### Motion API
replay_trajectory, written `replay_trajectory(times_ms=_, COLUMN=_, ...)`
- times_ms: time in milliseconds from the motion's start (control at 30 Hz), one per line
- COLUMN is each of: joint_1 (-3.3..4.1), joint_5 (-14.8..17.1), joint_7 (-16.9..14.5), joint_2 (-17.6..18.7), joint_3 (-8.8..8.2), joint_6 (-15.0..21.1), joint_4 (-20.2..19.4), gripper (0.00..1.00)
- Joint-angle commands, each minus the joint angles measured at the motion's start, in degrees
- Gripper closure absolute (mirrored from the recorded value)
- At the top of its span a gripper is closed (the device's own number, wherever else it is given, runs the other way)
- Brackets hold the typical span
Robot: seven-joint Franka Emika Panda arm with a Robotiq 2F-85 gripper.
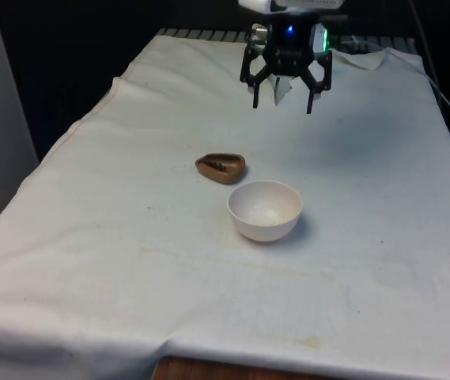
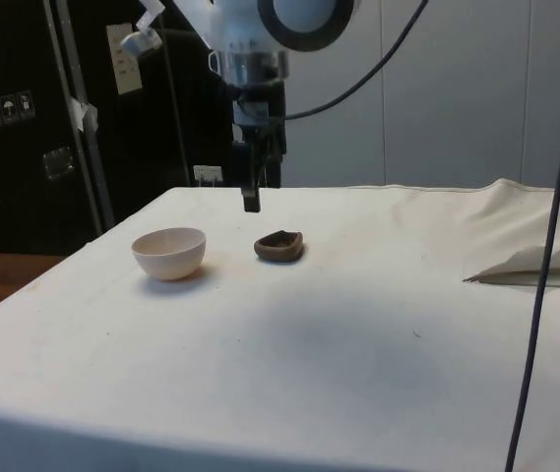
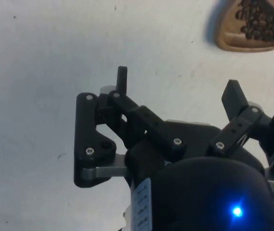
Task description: Pour the coffee beans from the cup into the bowl.
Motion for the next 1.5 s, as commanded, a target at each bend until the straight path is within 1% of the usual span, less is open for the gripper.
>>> replay_trajectory(times_ms=0, joint_1=-0.06, joint_5=0.0, joint_7=-0.11, joint_2=0.34, joint_3=-0.06, joint_6=0.29, joint_4=0.0, gripper=0.0)
replay_trajectory(times_ms=33, joint_1=-0.34, joint_5=0.0, joint_7=-0.46, joint_2=1.26, joint_3=-0.23, joint_6=1.72, joint_4=-0.06, gripper=0.0)
replay_trajectory(times_ms=133, joint_1=-0.57, joint_5=-0.11, joint_7=-0.63, joint_2=2.23, joint_3=-0.34, joint_6=2.41, joint_4=0.11, gripper=0.0)
replay_trajectory(times_ms=267, joint_1=-0.46, joint_5=-1.09, joint_7=-0.06, joint_2=3.44, joint_3=-0.63, joint_6=2.86, joint_4=0.34, gripper=0.0)
replay_trajectory(times_ms=300, joint_1=-0.63, joint_5=-0.23, joint_7=-0.63, joint_2=3.21, joint_3=-0.34, joint_6=2.29, joint_4=0.34, gripper=0.0)
replay_trajectory(times_ms=333, joint_1=-0.46, joint_5=-1.26, joint_7=0.06, joint_2=3.61, joint_3=-0.69, joint_6=2.92, joint_4=0.4, gripper=0.0)
replay_trajectory(times_ms=500, joint_1=-0.34, joint_5=-2.01, joint_7=0.52, joint_2=4.7, joint_3=-0.86, joint_6=3.21, joint_4=0.74, gripper=0.0)
replay_trajectory(times_ms=567, joint_1=-0.34, joint_5=-2.75, joint_7=1.09, joint_2=5.44, joint_3=-0.97, joint_6=3.32, joint_4=1.09, gripper=0.0)
replay_trajectory(times_ms=600, joint_1=-0.63, joint_5=-1.55, joint_7=0.17, joint_2=5.16, joint_3=-0.46, joint_6=2.98, joint_4=0.86, gripper=0.0)
replay_trajectory(times_ms=633, joint_1=-0.34, joint_5=-2.92, joint_7=1.26, joint_2=5.67, joint_3=-1.09, joint_6=3.38, joint_4=1.2, gripper=0.0)
replay_trajectory(times_ms=667, joint_1=-0.29, joint_5=-3.09, joint_7=1.43, joint_2=5.96, joint_3=-1.15, joint_6=3.38, joint_4=1.38, gripper=0.0)
replay_trajectory(times_ms=867, joint_1=-0.23, joint_5=-4.07, joint_7=3.04, joint_2=7.91, joint_3=-1.49, joint_6=3.21, joint_4=3.04, gripper=0.0)
replay_trajectory(times_ms=900, joint_1=-0.63, joint_5=-2.81, joint_7=1.83, joint_2=7.45, joint_3=-0.8, joint_6=3.04, joint_4=2.58, gripper=0.0)
replay_trajectory(times_ms=933, joint_1=-0.23, joint_5=-4.18, joint_7=3.32, joint_2=8.19, joint_3=-1.55, joint_6=3.15, joint_4=3.27, gripper=0.0)
replay_trajectory(times_ms=1133, joint_1=-0.17, joint_5=-5.16, joint_7=5.27, joint_2=10.14, joint_3=-1.83, joint_6=3.04, joint_4=4.98, gripper=0.0)
replay_trajectory(times_ms=1167, joint_1=-0.17, joint_5=-5.27, joint_7=5.56, joint_2=10.37, joint_3=-1.89, joint_6=3.04, joint_4=5.16, gripper=0.0)
replay_trajectory(times_ms=1200, joint_1=-0.63, joint_5=-4.18, joint_7=4.47, joint_2=9.97, joint_3=-1.2, joint_6=2.98, joint_4=4.81, gripper=0.0)
replay_trajectory(times_ms=1233, joint_1=-0.17, joint_5=-5.44, joint_7=5.79, joint_2=10.6, joint_3=-1.89, joint_6=3.04, joint_4=5.39, gripper=0.0)
replay_trajectory(times_ms=1400, joint_1=-0.11, joint_5=-6.07, joint_7=7.1, joint_2=11.97, joint_3=-2.18, joint_6=3.15, joint_4=6.42, gripper=0.0)
replay_trajectory(times_ms=1433, joint_1=-0.63, joint_5=-4.93, joint_7=6.02, joint_2=11.75, joint_3=-1.43, joint_6=2.98, joint_4=6.19, gripper=0.0)
replay_trajectory(times_ms=1467, joint_1=-0.11, joint_5=-6.13, joint_7=7.28, joint_2=12.2, joint_3=-2.23, joint_6=3.15, joint_4=6.59, gripper=0.0)
